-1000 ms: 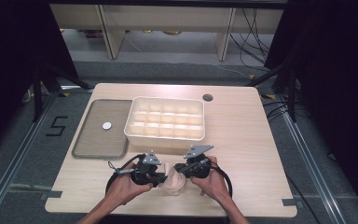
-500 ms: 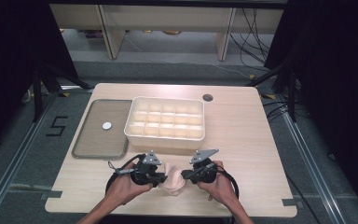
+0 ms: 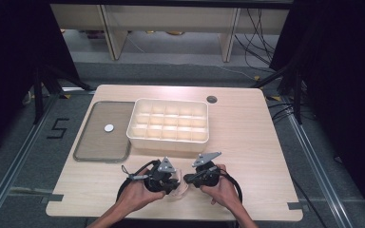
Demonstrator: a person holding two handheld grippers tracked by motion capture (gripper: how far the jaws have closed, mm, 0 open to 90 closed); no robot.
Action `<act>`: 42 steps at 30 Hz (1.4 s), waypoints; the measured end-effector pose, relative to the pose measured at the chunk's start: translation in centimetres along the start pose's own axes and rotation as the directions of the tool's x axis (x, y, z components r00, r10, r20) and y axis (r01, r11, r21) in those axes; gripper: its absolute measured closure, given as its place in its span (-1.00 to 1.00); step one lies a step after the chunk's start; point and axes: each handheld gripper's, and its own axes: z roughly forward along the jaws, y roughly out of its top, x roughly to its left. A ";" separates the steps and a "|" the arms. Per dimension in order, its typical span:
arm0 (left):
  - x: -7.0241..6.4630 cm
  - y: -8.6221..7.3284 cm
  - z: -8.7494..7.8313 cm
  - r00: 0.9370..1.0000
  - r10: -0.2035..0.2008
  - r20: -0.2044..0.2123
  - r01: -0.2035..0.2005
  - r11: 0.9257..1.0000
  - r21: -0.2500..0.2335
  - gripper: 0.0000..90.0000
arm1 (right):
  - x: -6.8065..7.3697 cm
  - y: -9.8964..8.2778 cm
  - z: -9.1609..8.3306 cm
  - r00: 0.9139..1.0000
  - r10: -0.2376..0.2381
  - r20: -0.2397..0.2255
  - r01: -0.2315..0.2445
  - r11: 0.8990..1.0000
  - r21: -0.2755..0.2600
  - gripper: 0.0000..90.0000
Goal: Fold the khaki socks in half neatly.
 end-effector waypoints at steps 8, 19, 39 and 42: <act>-0.7 0.2 1.5 1.000 -0.027 -0.007 0.027 1.000 -0.004 0.84 | -0.2 -0.1 -0.1 1.000 0.026 -0.009 -0.027 1.000 -0.015 0.88; -0.8 0.2 2.1 1.000 -0.025 -0.018 0.025 1.000 0.002 0.84 | -0.7 1.5 -3.6 1.000 0.000 0.005 0.001 0.990 -0.141 0.92; -0.5 0.5 0.7 0.998 -0.030 0.054 0.031 0.999 -0.017 0.55 | -0.1 1.7 -0.1 1.000 -0.010 -0.013 0.010 1.000 -0.003 0.95; -0.1 0.6 -0.5 0.990 -0.110 0.088 0.118 0.989 -0.093 0.52 | -0.3 1.7 -0.1 1.000 -0.026 -0.007 0.026 1.000 -0.003 0.95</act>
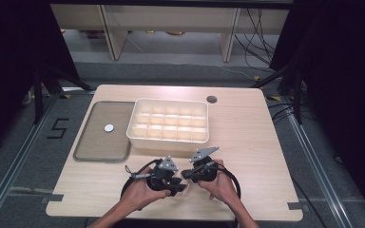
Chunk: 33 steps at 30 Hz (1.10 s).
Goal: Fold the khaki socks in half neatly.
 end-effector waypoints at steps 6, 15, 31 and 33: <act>0.5 -0.4 -0.5 1.000 0.015 -0.019 -0.015 0.999 0.034 0.72 | 0.0 0.0 0.0 1.000 0.000 0.003 0.000 1.000 0.000 0.95; -0.8 -1.1 1.7 0.995 0.101 -0.027 -0.097 0.989 0.111 0.89 | -0.1 -0.2 0.0 1.000 -0.002 -0.006 0.002 1.000 -0.006 0.95; -1.1 -1.5 2.3 0.984 0.172 -0.048 -0.163 0.976 0.145 0.92 | -0.1 0.4 -1.5 0.998 0.048 0.032 -0.047 0.998 -0.028 0.46; -1.1 -1.5 2.3 0.983 0.174 -0.049 -0.166 0.975 0.145 0.92 | -0.5 0.4 -1.5 0.995 0.090 0.032 -0.089 0.996 -0.017 0.32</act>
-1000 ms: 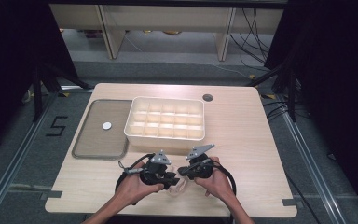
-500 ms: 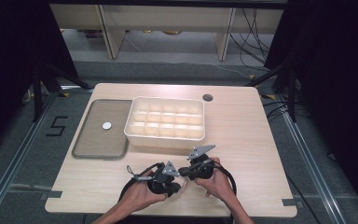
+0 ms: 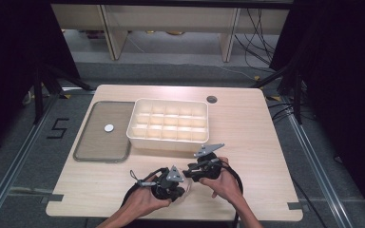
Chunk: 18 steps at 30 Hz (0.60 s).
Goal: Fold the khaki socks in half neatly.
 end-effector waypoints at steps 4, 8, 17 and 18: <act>-0.2 0.0 0.2 1.000 -0.027 0.003 0.027 0.999 -0.025 0.91 | 0.0 0.0 0.4 1.000 0.010 -0.026 -0.009 1.000 0.015 0.16; -0.3 0.0 0.2 1.000 -0.023 -0.005 0.022 0.999 -0.023 0.90 | 0.2 0.1 1.6 0.999 0.013 -0.042 -0.010 0.998 0.066 0.04; -0.4 0.0 -0.1 0.999 0.037 -0.009 -0.037 0.999 0.000 0.85 | 0.0 -0.2 2.8 0.997 0.045 -0.059 -0.038 0.993 0.114 0.03; -0.5 -0.1 0.0 0.999 0.037 -0.012 -0.037 0.999 -0.010 0.83 | 0.0 -0.2 2.8 0.998 0.038 -0.056 -0.031 0.993 0.114 0.04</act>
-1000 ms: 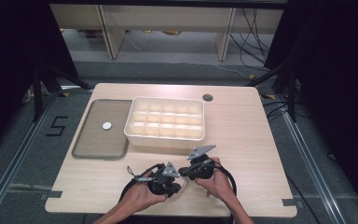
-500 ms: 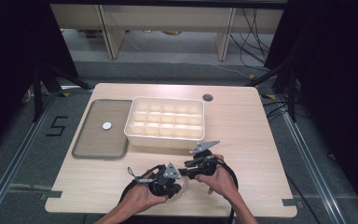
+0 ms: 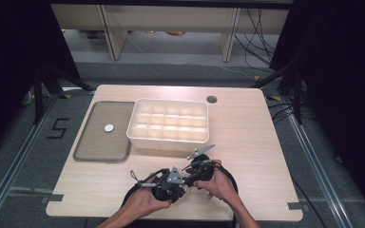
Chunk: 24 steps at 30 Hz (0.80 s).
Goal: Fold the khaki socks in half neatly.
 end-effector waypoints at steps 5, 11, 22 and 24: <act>0.0 0.0 -0.1 1.000 0.014 0.002 -0.014 1.000 -0.001 0.80 | 0.1 -0.1 0.1 1.000 0.024 -0.018 -0.024 1.000 0.004 0.23; 0.2 -0.6 -2.2 0.998 -0.022 0.051 0.024 0.999 -0.033 0.54 | -0.2 -0.5 0.2 0.997 0.056 -0.060 -0.057 0.998 -0.014 0.43; 2.9 -7.2 -6.9 0.973 -0.232 -0.017 0.226 0.962 -0.152 0.08 | 0.1 -0.4 0.1 0.996 0.075 -0.046 -0.076 0.997 -0.013 0.56; 3.1 -8.2 -7.2 0.966 -0.256 -0.022 0.250 0.956 -0.154 0.03 | 0.1 -0.4 0.1 0.996 0.076 -0.044 -0.077 0.997 -0.016 0.57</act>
